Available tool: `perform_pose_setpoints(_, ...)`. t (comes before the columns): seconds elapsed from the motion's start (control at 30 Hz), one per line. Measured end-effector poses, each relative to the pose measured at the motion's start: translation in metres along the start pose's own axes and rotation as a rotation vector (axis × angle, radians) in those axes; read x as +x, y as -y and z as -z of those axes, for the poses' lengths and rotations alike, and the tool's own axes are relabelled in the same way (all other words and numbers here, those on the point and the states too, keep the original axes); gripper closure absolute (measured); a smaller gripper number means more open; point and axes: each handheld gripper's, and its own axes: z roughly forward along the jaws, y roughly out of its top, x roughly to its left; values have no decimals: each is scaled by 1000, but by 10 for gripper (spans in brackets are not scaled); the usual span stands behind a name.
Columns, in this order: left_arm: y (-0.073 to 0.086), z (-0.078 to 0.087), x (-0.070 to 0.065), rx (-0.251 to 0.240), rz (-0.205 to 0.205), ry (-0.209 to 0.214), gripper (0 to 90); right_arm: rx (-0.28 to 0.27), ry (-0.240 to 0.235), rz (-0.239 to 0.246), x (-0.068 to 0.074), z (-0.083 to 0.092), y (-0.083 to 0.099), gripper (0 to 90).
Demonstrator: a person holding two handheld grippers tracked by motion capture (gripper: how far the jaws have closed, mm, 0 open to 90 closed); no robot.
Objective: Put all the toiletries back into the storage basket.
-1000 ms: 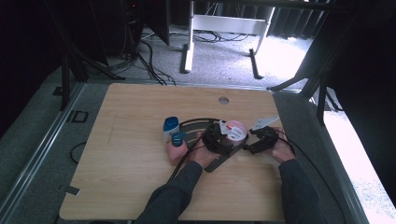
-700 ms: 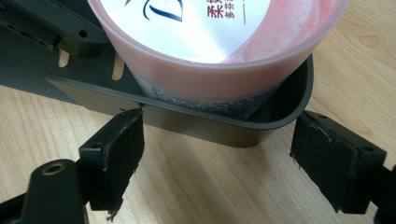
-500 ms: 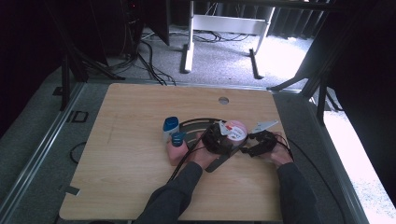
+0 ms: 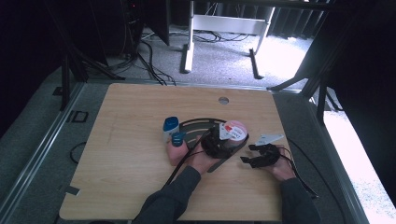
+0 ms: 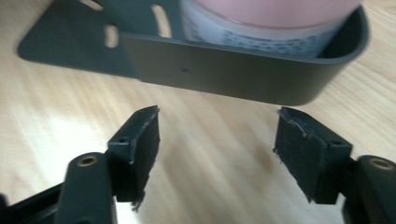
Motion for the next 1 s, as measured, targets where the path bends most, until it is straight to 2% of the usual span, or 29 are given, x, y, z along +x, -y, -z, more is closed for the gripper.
perform_pose_setpoints(0.13,2,3,3,3,9,15,445,-18,32,5,14,3,3,360)
perform_pose_setpoints(0.23,3,7,4,-7,22,50,445,-29,41,12,26,6,5,406)
perform_pose_setpoints(0.37,4,9,2,-7,15,60,445,-20,52,26,41,5,9,448)
perform_pose_setpoints(0.53,7,14,3,-12,33,84,478,-22,62,22,56,9,12,480)
perform_pose_setpoints(0.67,8,19,3,-9,43,97,502,-25,77,9,61,13,19,494)
perform_pose_setpoints(0.77,8,22,3,6,40,86,532,-20,93,-25,61,13,25,493)
perform_pose_setpoints(0.87,9,26,3,12,42,124,566,-28,103,-42,62,15,30,488)
perform_pose_setpoints(1.0,10,33,0,20,26,124,566,-39,118,-57,63,16,33,471)
